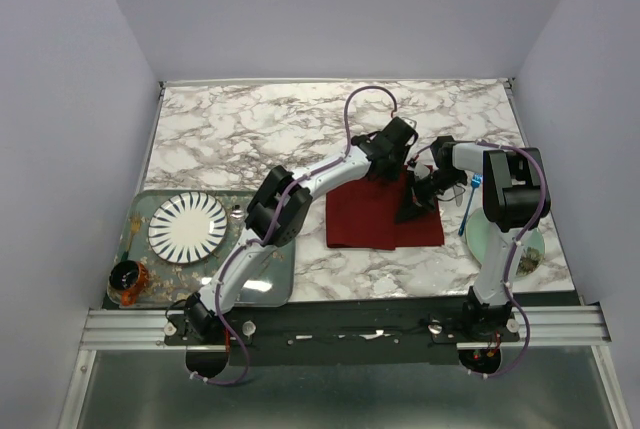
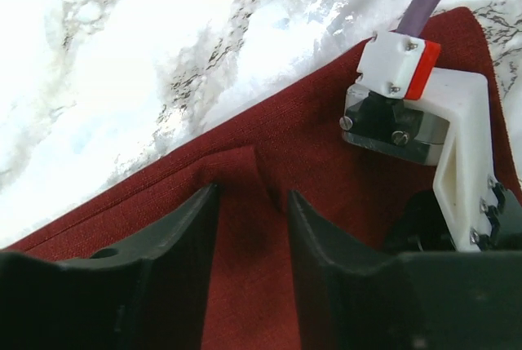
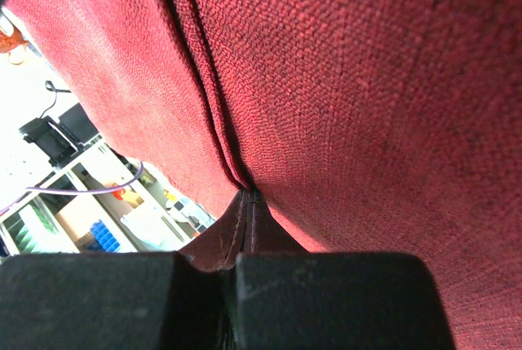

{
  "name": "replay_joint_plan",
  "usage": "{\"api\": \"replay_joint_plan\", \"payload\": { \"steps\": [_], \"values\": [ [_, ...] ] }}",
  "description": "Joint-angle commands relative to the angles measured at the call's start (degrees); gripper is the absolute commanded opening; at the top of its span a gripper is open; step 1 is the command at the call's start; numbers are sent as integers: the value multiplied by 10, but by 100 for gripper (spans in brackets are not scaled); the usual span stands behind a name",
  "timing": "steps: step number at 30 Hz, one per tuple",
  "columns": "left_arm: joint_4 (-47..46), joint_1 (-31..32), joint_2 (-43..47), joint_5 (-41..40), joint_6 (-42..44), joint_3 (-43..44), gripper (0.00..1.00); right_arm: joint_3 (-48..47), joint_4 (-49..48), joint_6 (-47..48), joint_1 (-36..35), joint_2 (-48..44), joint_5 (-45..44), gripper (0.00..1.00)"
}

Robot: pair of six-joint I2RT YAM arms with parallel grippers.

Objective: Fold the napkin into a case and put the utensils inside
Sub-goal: Smooth out the square-folded napkin at the center of the board.

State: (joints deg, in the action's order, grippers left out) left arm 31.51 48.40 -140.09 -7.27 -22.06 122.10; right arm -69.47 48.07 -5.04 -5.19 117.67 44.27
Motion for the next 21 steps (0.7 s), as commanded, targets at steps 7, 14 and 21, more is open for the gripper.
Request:
{"api": "replay_joint_plan", "payload": {
  "steps": [7,14,21],
  "values": [
    [7,10,-21,-31,2,23,48,7,-7,-12,-3,34,-27,1],
    [10,9,-18,-57,7,34,28,9,-7,-11,-3,36,-28,1],
    [2,4,-26,-64,24,65,24,13,-7,-10,-3,36,-30,1]
  ]
}}
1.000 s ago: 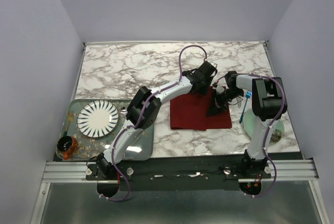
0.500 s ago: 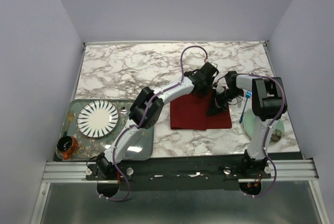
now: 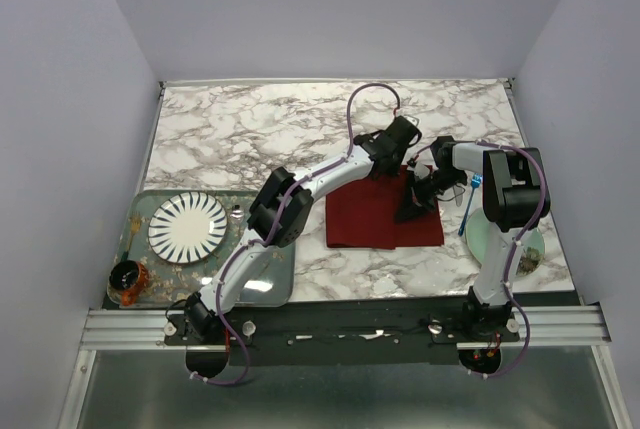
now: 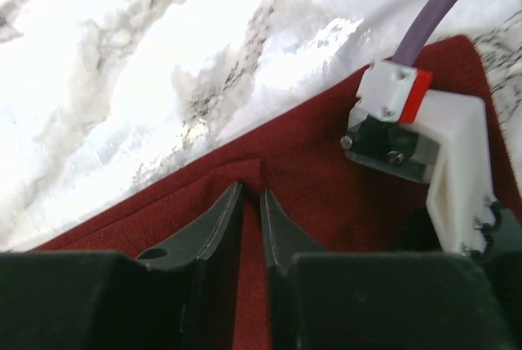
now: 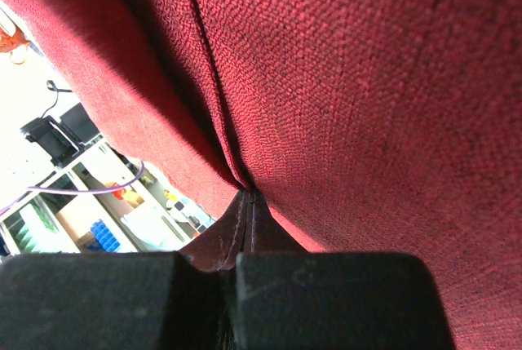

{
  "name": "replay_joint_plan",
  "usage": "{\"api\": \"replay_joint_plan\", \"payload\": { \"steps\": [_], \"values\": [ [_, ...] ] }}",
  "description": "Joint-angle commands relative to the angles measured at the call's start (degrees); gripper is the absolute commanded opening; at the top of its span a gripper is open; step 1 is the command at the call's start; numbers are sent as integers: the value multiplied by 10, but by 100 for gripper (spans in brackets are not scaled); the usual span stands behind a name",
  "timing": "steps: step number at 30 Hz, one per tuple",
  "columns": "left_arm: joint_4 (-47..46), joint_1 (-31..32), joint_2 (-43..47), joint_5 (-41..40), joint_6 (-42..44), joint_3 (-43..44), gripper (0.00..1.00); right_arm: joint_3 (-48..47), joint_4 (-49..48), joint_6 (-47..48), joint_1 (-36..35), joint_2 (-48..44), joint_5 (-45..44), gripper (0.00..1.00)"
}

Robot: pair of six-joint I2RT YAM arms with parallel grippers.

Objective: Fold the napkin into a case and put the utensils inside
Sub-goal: Smooth out the square-folded napkin at the center of the board.

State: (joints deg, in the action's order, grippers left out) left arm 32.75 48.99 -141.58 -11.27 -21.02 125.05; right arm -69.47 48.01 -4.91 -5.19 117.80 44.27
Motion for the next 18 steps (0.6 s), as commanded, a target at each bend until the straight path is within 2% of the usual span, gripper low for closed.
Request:
{"api": "replay_joint_plan", "payload": {
  "steps": [1,7,10,11,12,13,15,18],
  "values": [
    [-10,-2,-14,-24,17,38,23,14,-7,-12,-3,34,-30,1],
    [-14,-4,-20,-17,28,43,20,13,-8,-12,-3,34,-27,1],
    [-14,-4,-23,-10,28,40,22,11,-6,-12,-3,33,-22,1],
    [-13,-4,-23,-10,27,40,25,10,-6,-12,-3,32,-20,1],
    [-13,-4,-23,-8,26,38,38,9,-5,-11,-3,31,-17,1],
    [-12,-4,-23,-6,26,38,44,6,1,-9,-3,27,-14,1],
    [-9,-7,-21,-5,26,39,53,2,9,-2,-3,20,-11,4],
    [-6,-17,-6,5,13,41,57,-10,36,16,-3,2,-15,13]
  ]
}}
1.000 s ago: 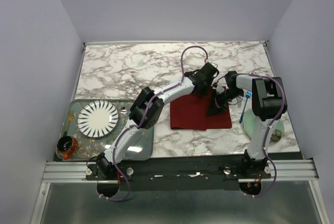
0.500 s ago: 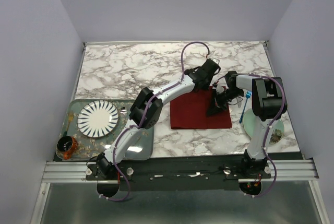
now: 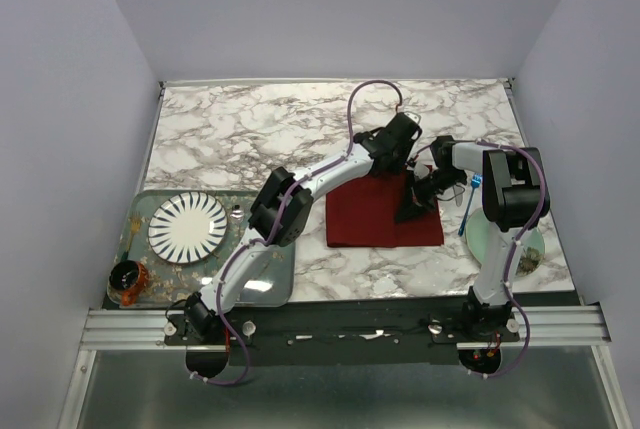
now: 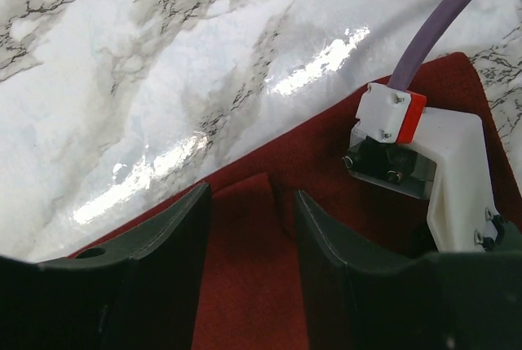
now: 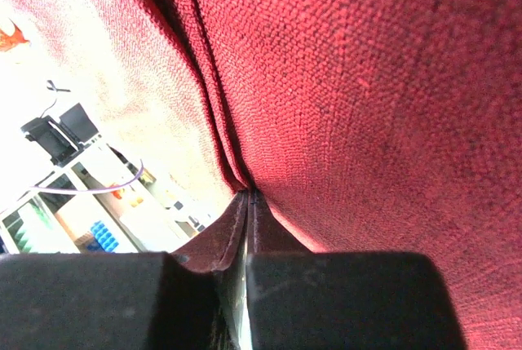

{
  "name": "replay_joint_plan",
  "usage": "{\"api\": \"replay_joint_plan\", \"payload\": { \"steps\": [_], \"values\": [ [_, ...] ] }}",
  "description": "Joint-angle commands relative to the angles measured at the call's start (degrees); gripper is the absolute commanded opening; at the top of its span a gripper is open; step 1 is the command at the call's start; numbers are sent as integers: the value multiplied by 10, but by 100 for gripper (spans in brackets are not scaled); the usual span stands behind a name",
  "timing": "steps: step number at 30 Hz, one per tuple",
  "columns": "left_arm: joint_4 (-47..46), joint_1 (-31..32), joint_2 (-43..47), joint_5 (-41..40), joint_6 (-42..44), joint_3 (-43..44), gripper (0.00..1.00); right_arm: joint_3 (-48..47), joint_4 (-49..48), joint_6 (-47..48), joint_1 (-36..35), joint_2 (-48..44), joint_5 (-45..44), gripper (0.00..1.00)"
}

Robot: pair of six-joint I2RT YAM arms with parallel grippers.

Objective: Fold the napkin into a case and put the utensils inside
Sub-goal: Smooth out the square-folded napkin at the center of the board.

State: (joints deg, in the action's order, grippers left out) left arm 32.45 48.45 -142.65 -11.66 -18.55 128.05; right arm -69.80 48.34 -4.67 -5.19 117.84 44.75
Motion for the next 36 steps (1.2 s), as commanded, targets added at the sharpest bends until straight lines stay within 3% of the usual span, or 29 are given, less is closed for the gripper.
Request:
{"api": "replay_joint_plan", "payload": {
  "steps": [1,6,10,12,18,25,36],
  "values": [
    [1,-14,14,16,-14,13,57,-10,45,18,-3,-3,-22,16],
    [16,-20,51,23,-14,19,57,-48,73,33,-3,-28,-26,22],
    [25,-32,111,26,-18,-18,58,-72,50,10,-3,-27,-22,45],
    [24,-43,135,30,-21,-59,58,-83,40,-9,-3,-23,-22,47],
    [-17,-74,227,56,-18,-197,59,-134,25,-37,-8,15,-48,46],
    [-20,-113,286,67,-24,-257,60,-143,32,-36,-24,33,-85,45],
    [-33,-123,324,117,-38,-360,58,-134,24,-45,-38,43,-116,38]
  ]
}}
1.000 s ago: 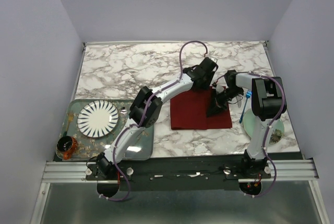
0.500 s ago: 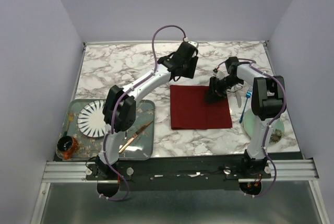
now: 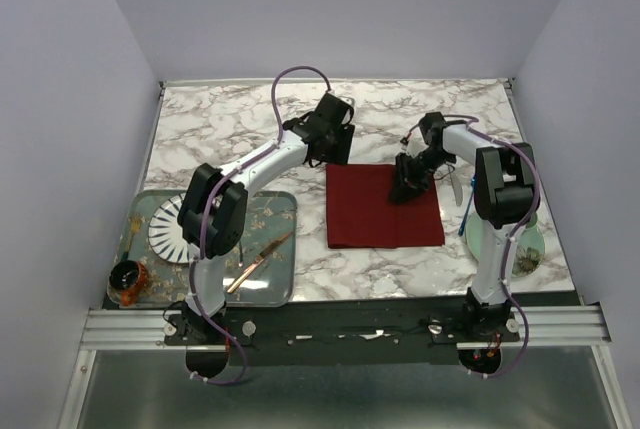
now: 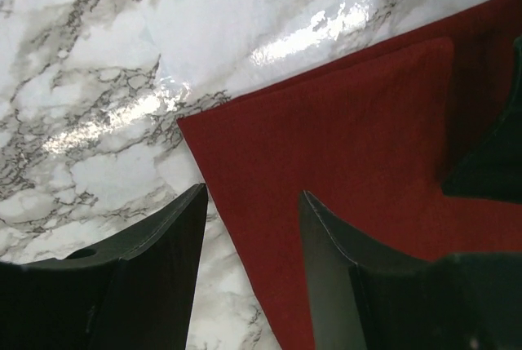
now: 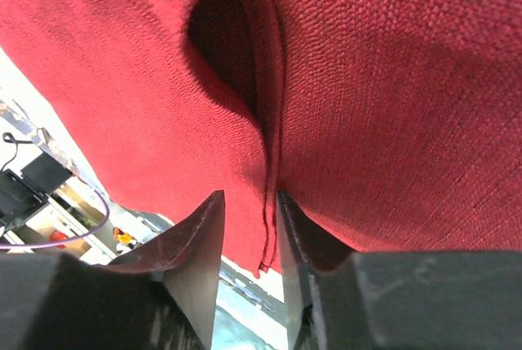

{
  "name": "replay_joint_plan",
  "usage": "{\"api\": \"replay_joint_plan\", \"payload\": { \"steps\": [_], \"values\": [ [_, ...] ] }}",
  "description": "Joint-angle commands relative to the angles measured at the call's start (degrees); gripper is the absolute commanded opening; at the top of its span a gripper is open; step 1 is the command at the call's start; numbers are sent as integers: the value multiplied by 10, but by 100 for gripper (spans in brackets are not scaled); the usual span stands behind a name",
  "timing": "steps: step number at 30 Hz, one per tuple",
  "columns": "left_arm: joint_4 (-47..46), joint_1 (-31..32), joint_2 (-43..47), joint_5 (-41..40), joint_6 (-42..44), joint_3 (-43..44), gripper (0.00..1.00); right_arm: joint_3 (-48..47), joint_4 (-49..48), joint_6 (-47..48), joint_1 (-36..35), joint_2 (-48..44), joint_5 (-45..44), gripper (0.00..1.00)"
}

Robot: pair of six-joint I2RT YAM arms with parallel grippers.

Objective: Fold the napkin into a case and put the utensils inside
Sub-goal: Smooth out the square-folded napkin at the center of the board.

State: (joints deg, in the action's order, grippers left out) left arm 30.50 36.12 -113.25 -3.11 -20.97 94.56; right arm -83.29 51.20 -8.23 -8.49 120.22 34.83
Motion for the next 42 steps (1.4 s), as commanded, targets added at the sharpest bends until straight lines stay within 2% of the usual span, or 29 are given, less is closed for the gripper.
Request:
{"api": "replay_joint_plan", "payload": {
  "steps": [1,6,9,11,16,28,42],
  "values": [
    [-13,-1,31,31,-14,-28,59,1,-6,-9,-6,20,-13,35],
    [-11,-11,30,30,-10,-29,59,-2,-10,-13,-7,26,10,25],
    [-8,-17,27,30,-10,-25,58,-4,-9,-10,-7,26,20,13],
    [-9,-19,26,30,-9,-25,59,-6,-5,-7,-8,23,24,1],
    [-4,-22,28,30,-6,-29,58,-7,3,4,-8,-5,51,1],
    [-4,-27,44,31,5,-52,59,5,60,29,22,-82,17,1],
    [-7,-27,44,46,9,-73,58,9,92,77,109,-77,-50,1]
  ]
}}
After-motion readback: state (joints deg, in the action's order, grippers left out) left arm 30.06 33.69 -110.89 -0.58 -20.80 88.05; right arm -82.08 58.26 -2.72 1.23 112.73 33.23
